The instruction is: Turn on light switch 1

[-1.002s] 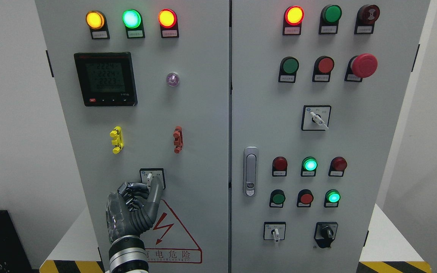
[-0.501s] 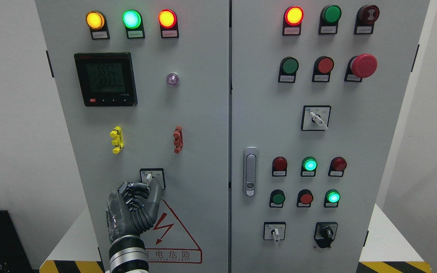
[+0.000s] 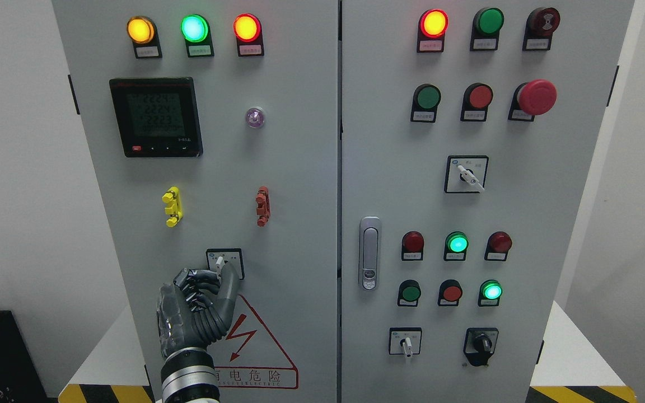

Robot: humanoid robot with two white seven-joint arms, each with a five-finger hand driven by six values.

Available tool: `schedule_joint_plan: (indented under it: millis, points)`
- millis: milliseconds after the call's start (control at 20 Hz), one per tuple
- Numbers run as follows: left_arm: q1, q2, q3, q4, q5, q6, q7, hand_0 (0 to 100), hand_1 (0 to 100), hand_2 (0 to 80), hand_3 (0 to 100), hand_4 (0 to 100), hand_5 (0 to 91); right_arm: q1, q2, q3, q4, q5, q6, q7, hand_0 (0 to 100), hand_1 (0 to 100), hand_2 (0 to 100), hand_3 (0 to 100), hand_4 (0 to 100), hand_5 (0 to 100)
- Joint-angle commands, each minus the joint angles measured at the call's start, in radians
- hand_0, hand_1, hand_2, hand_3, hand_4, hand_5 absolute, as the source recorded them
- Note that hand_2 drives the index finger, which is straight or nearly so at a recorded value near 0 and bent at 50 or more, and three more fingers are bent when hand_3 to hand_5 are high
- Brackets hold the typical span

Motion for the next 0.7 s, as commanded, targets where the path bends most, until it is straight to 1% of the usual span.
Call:
schedule_joint_plan:
  millis: [0,651]
  points:
    - [0.002,0.0,-0.001,0.001,0.001,0.009,0.001,55,61,61.1,80,92,84.9,0.0,0.0,0.0,0.0,-0.025,0.001,-0.001,0,0,0,0,0,0]
    - [0.002,0.0,-0.001,0.001,0.003,0.009,-0.001,60,58,62.4,82,93,84.9,0.0,0.0,0.0,0.0,-0.025,0.001,-0.001,0,0,0,0,0,0]
